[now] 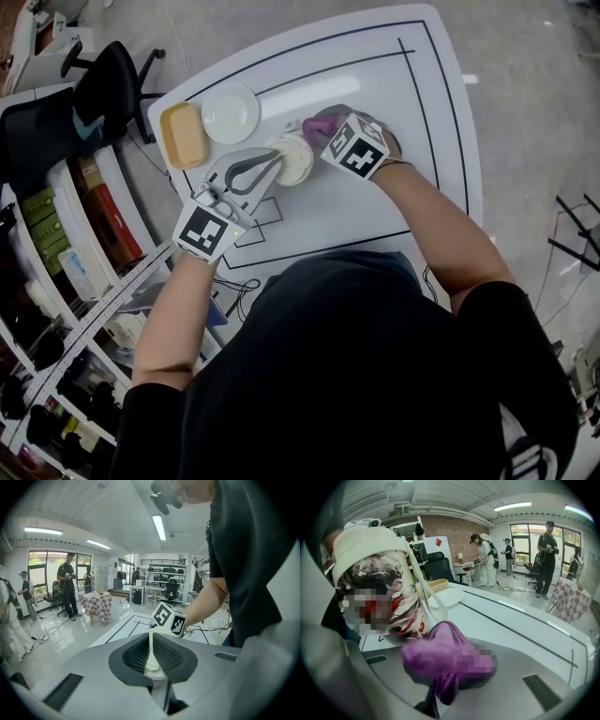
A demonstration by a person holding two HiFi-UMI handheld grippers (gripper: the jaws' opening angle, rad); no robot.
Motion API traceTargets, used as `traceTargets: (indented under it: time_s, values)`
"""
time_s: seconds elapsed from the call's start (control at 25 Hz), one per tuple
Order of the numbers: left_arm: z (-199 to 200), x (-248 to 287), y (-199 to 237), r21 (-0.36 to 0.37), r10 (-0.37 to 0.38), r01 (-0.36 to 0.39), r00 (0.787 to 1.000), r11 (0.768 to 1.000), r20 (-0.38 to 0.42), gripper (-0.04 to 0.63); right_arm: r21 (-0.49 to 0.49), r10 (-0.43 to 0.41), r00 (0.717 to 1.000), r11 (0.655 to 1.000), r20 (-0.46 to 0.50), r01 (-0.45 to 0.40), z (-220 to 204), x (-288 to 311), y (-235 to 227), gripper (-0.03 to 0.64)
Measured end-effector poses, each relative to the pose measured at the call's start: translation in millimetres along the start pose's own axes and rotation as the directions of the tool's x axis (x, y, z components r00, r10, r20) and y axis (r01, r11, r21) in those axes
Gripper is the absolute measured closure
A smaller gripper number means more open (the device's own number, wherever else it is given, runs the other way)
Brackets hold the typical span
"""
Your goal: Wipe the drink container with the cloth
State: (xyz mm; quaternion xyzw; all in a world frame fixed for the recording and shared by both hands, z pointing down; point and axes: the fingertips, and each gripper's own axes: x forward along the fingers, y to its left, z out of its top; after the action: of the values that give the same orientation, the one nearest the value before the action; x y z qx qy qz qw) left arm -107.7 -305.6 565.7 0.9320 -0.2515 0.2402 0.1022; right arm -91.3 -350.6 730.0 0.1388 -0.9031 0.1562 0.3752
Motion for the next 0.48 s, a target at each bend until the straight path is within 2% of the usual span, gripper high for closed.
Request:
traceTargets:
  time_s: [0.12,0.32,0.48]
  values:
    - [-1.2,0.4,0.0,-0.002,0.002,-0.002,1.0,1.0,-0.011,0.553,0.01,-0.004,1.0,1.0,-0.01,0.004,-0.2,-4.8,1.0,0.546]
    - [-2.7,-0.8,-1.7,-0.039,-0.008,0.006,0.999,0.999,-0.05,0.554,0.092,0.0,1.0,0.996,0.018,-0.002,3.6,-33.9,8.7,0.543]
    - [-0.7,-7.4,-4.7,-0.065,-0.002,-0.002,0.999,0.998,-0.049,0.549,0.098,-0.056,0.997,0.994,0.048,0.051,15.8,-68.9,10.0,0.543]
